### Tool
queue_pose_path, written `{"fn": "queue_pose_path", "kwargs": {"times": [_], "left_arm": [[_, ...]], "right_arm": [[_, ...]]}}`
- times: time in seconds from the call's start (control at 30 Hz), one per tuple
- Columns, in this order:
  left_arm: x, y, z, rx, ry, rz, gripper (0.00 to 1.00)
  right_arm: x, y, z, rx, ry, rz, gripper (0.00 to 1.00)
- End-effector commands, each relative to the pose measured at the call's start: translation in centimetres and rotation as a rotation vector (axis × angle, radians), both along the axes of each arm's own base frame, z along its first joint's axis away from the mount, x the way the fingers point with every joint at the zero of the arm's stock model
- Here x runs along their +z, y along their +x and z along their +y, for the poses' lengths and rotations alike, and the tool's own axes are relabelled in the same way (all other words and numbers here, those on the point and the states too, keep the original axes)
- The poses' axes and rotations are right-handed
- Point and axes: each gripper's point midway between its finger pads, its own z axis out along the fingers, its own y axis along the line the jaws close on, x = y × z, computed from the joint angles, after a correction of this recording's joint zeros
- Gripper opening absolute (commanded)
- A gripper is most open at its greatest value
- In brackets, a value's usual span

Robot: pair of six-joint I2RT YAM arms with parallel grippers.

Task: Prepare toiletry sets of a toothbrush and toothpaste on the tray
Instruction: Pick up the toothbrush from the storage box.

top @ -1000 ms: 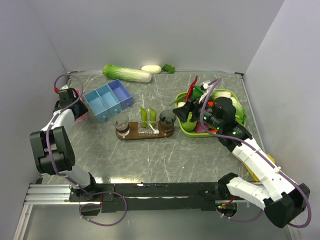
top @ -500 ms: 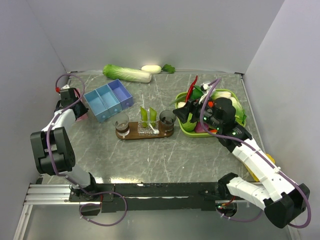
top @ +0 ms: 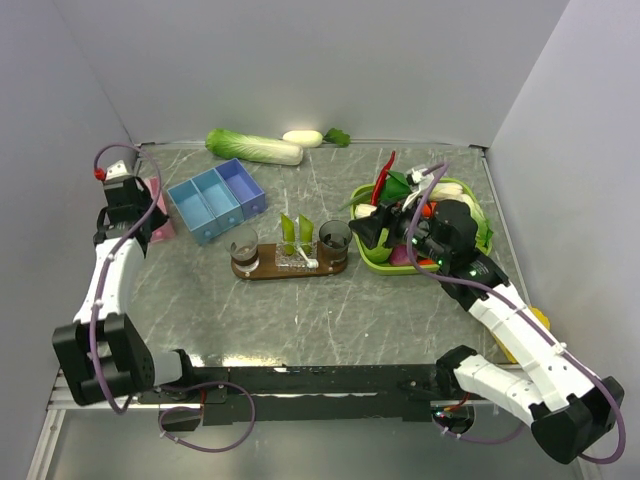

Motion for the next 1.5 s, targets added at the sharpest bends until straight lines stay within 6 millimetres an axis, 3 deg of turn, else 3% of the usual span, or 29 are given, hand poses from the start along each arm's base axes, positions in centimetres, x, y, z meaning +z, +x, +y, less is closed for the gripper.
{"fn": "queue_pose_path", "kwargs": {"times": [0.0,0.2,0.3,0.4,0.5,0.67,0.7,0.8,0.93,1.1,1.47], "left_arm": [[1.1,-2.0,-1.2,-0.055,0.006,-0.006,0.01],[3.3,-3.9,-3.2,-0.127,0.027,-0.043,0.01],[3.9,-4.9,-5.5,-0.203,0.045,-0.027,0.01],[4.6,-5.9,-8.6,-0.328,0.057,-0.009,0.01],[5.6,-7.4,-13.2,-0.490,0.074,-0.004,0.01],[6.9,-9.7,-17.8,-0.678,0.057,-0.025,0.01],[7.3,-10.6,-19.4,-0.756,0.042,-0.031,0.01],[6.8,-12.2,-21.5,-0.867,0.057,0.007,0.01],[5.6,-13.9,-21.8,-0.905,0.085,0.089,0.01],[6.6,-14.9,-22.6,-0.950,0.079,0.040,0.01],[6.7,-16.2,-22.8,-1.007,0.089,0.095,0.01]], "right_arm": [[0.5,-0.4,-0.3,-0.002,0.021,-0.021,0.76],[0.5,-0.5,-1.0,-0.027,0.008,-0.036,0.76],[0.2,-0.7,-1.1,-0.031,0.002,-0.036,0.76],[0.0,-0.8,-1.2,-0.032,-0.004,-0.035,0.76],[-0.3,-0.8,-1.4,-0.036,-0.015,-0.033,0.76],[-0.6,-0.9,-1.6,-0.042,-0.016,-0.028,0.76],[-0.6,-1.0,-1.5,-0.039,-0.016,-0.028,0.76],[-0.8,-1.1,-1.5,-0.037,-0.017,-0.023,0.76],[-1.1,-1.1,-1.7,-0.046,-0.020,-0.019,0.76],[-1.3,-1.1,-1.8,-0.049,-0.026,-0.012,0.76],[-1.5,-0.9,-1.7,-0.049,-0.035,0.000,0.76]]}}
